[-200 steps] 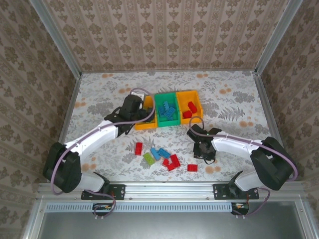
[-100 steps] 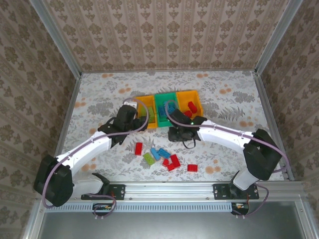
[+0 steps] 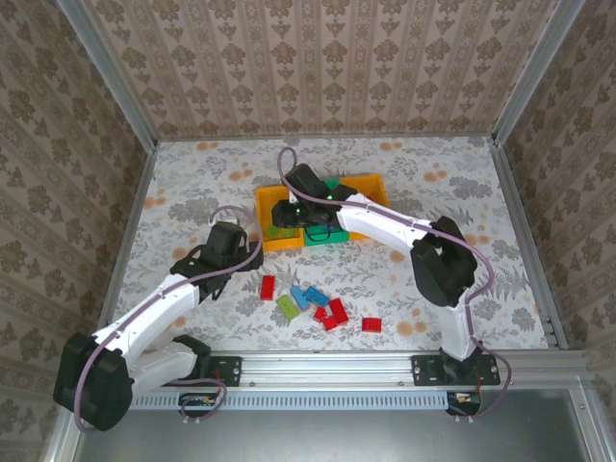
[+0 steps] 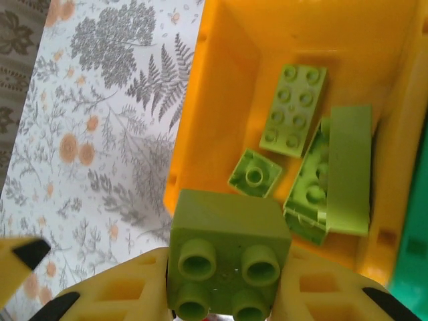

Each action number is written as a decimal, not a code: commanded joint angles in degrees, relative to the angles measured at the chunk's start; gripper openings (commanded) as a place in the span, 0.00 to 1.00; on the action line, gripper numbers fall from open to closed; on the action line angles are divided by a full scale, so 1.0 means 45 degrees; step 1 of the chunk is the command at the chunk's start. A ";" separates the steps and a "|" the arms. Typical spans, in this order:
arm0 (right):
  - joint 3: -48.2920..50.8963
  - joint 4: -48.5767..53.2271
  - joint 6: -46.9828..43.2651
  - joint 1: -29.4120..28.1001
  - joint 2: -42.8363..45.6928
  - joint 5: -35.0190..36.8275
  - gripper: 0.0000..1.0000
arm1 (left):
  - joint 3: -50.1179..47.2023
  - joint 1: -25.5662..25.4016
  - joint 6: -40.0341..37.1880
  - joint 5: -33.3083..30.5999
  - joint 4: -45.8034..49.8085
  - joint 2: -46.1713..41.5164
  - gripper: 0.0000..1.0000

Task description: Sort the legos into containers by color

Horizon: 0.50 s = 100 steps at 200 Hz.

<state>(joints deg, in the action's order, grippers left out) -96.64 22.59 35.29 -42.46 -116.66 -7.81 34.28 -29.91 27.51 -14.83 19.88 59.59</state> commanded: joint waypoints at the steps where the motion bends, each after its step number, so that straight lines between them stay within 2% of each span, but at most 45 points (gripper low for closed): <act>1: -0.1209 0.0615 0.0058 0.0165 -0.0864 -0.0510 0.35 | -0.0250 0.0045 0.0657 0.0277 0.0466 -0.0284 0.94; 30: -0.2000 0.0713 0.0479 0.0392 -0.1638 -0.0886 0.40 | -0.0392 -0.0325 0.0762 0.0540 0.0468 -0.0298 0.94; 85: -0.3127 0.1211 0.0478 0.0444 -0.2384 -0.0939 0.50 | -0.0546 -0.1839 0.1485 0.0044 0.0619 0.0028 0.94; 100: -0.3239 0.1225 0.0517 0.0441 -0.2472 -0.0959 0.56 | -0.0641 -0.2101 0.1753 -0.0008 0.0602 0.0077 0.94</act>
<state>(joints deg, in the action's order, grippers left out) -108.64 26.06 36.95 -40.64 -126.21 -10.92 32.58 -37.78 32.01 -13.58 21.43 59.31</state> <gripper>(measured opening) 0.517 0.943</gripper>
